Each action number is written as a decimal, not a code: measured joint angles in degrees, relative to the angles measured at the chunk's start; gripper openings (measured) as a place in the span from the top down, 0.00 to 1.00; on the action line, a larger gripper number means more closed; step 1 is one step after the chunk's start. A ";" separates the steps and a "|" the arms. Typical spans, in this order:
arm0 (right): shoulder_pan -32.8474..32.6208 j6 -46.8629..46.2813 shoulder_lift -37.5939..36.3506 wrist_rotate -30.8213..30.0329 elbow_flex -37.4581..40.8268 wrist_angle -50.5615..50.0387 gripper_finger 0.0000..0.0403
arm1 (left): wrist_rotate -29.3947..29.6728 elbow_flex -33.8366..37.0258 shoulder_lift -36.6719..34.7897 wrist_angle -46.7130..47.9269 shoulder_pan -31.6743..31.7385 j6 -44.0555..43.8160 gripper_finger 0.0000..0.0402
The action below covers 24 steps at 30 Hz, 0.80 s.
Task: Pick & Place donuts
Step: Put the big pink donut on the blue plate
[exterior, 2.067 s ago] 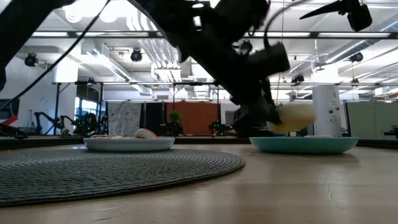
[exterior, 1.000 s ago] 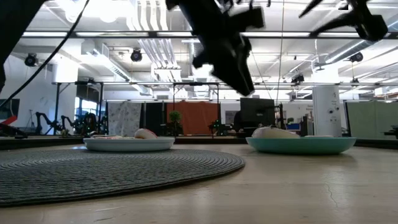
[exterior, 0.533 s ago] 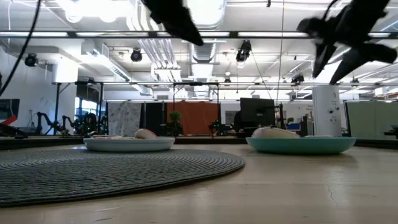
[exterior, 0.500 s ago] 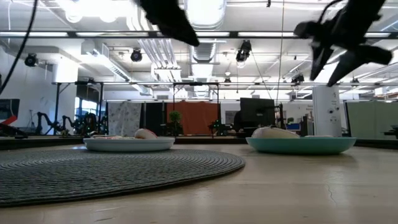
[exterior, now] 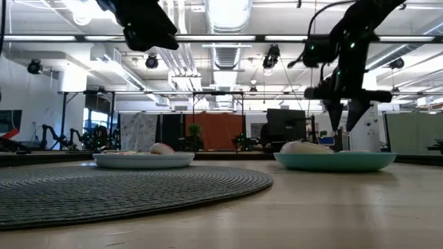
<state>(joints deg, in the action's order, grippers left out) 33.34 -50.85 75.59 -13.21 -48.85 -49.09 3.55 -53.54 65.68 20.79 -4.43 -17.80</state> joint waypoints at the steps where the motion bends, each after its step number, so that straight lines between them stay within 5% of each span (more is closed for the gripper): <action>1: 1.14 1.09 1.27 -0.02 -0.37 -0.03 0.62 | 0.02 0.34 -0.53 -0.18 0.00 -0.42 0.64; 7: 3.89 3.89 8.03 -1.22 -1.74 -0.54 0.66 | 0.73 1.71 -2.71 0.26 0.00 -1.13 0.64; 15: 4.76 4.84 15.77 -3.48 -2.26 -2.98 0.59 | 1.06 3.85 -3.38 0.62 0.00 -1.14 0.64; 24: 4.50 7.60 16.66 -4.42 -4.66 -2.25 0.54 | 1.06 4.20 -3.38 1.28 0.00 -0.71 0.64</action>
<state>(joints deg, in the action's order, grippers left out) 37.84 -43.24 92.25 -17.63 -53.51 -51.34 4.60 -49.34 62.30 22.06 -4.43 -18.51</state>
